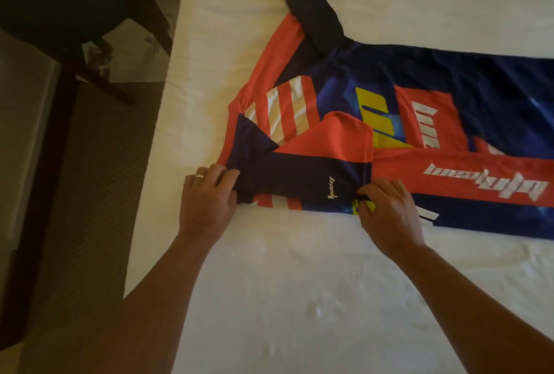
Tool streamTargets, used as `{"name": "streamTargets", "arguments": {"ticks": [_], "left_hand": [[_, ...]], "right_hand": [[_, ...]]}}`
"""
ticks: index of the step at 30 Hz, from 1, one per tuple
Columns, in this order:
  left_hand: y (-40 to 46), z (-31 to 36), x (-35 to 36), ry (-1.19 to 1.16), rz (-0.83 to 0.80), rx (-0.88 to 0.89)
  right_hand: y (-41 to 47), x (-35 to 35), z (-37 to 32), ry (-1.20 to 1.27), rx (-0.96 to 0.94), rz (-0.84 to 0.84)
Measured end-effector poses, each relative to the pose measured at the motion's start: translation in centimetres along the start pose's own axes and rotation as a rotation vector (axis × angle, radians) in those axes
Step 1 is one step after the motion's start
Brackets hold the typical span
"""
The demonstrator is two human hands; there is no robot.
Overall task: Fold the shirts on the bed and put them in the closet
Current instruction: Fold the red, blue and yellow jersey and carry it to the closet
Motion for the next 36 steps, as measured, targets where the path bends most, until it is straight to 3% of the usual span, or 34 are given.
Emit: {"name": "streamTargets", "arguments": {"ticks": [6,12,16,21,24,30,36], "left_hand": [[-2.0,-0.5,0.6,-0.024,-0.06,0.156],[-3.1,1.7,-0.2,0.047,-0.061,0.152],[-2.8,3.3,-0.2,0.116,-0.203,0.14],[-1.7,8.8,-1.7,0.144,-0.31,0.212],[-0.9,12.1,-1.4,0.142,-0.369,0.266],[-0.1,14.1,-0.3,0.249,-0.446,0.159],[-0.1,15.1,0.9,0.219,-0.47,0.085]], "right_hand": [[-1.8,-0.5,1.4,-0.075,0.013,-0.066],[-2.0,-0.5,0.4,-0.076,-0.002,-0.053],[-1.6,-0.1,0.0,-0.103,-0.073,-0.262],[-2.5,-2.5,1.8,-0.092,-0.013,-0.225],[-4.8,-4.8,5.5,-0.237,0.06,-0.301],[-7.2,-11.1,16.4,-0.548,0.183,-0.361],[-7.3,-13.4,23.4,-0.577,0.185,-0.415]]}}
Point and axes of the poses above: each hand's wrist, its own y-axis towards the middle knuckle, its own x-axis out of the palm, z = x × y, the point moved 1 cm from there along y, towards the middle knuckle, and after that the axes turned 3 degrees about y, right-handed, at the moved point
